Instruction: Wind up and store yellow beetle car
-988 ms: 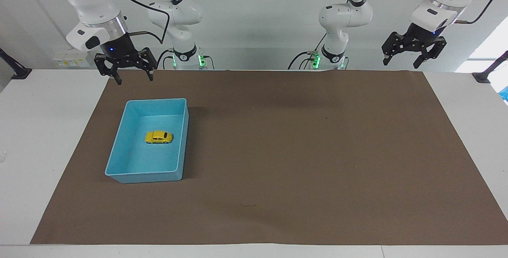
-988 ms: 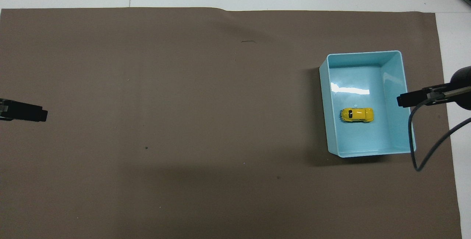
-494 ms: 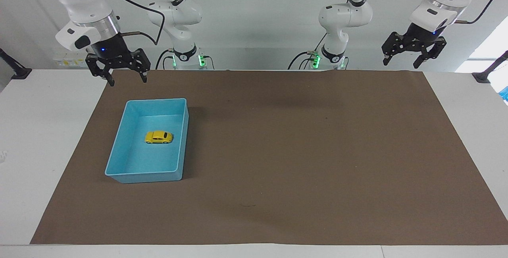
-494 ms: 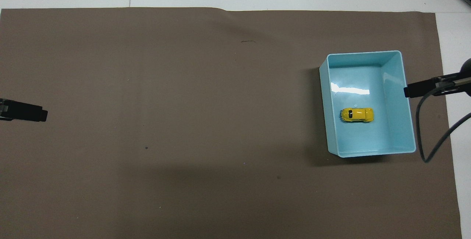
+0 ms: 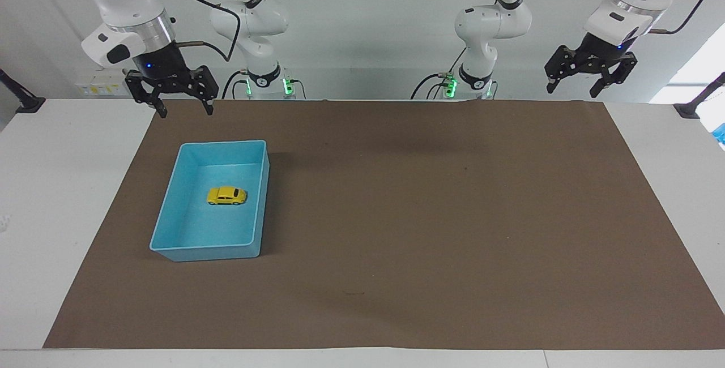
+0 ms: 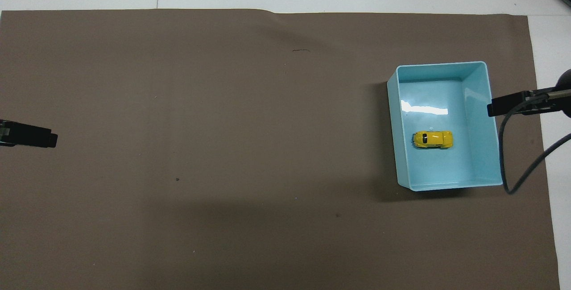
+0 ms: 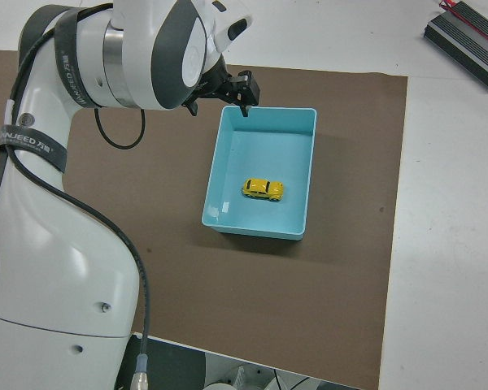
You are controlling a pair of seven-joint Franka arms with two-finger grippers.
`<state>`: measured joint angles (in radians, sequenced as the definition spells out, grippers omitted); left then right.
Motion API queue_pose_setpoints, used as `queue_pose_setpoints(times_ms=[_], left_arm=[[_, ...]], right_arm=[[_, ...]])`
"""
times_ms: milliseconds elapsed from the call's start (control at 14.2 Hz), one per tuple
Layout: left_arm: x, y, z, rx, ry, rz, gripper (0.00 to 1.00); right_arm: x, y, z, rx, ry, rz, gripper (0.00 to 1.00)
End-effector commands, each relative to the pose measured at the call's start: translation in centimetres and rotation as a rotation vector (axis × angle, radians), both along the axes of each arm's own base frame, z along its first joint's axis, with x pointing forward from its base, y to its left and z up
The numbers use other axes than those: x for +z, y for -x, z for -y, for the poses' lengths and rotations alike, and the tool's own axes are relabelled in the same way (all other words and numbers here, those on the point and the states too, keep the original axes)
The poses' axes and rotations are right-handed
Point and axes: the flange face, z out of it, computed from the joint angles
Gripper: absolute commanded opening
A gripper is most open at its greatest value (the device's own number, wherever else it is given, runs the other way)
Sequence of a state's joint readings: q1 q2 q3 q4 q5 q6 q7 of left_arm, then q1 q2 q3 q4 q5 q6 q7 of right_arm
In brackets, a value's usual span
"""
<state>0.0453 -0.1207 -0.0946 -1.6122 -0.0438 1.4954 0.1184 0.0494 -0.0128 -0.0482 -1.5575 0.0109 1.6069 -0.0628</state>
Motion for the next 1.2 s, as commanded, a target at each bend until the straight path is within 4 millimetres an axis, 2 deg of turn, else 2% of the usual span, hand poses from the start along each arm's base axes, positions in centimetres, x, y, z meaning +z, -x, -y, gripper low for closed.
queue_pose_setpoints(times_ms=[0, 564, 705, 776, 917, 1129], left_arm=[[0.1, 0.4, -0.3, 0.010, 0.013, 0.000, 1.00], [0.1, 0.4, -0.3, 0.010, 0.013, 0.000, 1.00], [0.1, 0.4, -0.3, 0.010, 0.013, 0.000, 1.00], [0.1, 0.4, -0.3, 0.010, 0.013, 0.000, 1.00], [0.1, 0.4, -0.3, 0.010, 0.013, 0.000, 1.00], [0.1, 0.4, -0.3, 0.010, 0.013, 0.000, 1.00]], right_arm=[[0.6, 0.0, -0.5, -0.024, -0.003, -0.010, 1.00], [0.6, 0.3, -0.9, -0.039, -0.001, -0.026, 1.00], [0.7, 0.4, 0.7, -0.068, -0.005, -0.023, 1.00], [0.7, 0.4, 0.8, -0.072, -0.012, -0.025, 1.00], [0.7, 0.3, 0.0, -0.059, -0.010, -0.019, 1.00], [0.7, 0.3, 0.0, -0.058, 0.003, -0.020, 1.00]])
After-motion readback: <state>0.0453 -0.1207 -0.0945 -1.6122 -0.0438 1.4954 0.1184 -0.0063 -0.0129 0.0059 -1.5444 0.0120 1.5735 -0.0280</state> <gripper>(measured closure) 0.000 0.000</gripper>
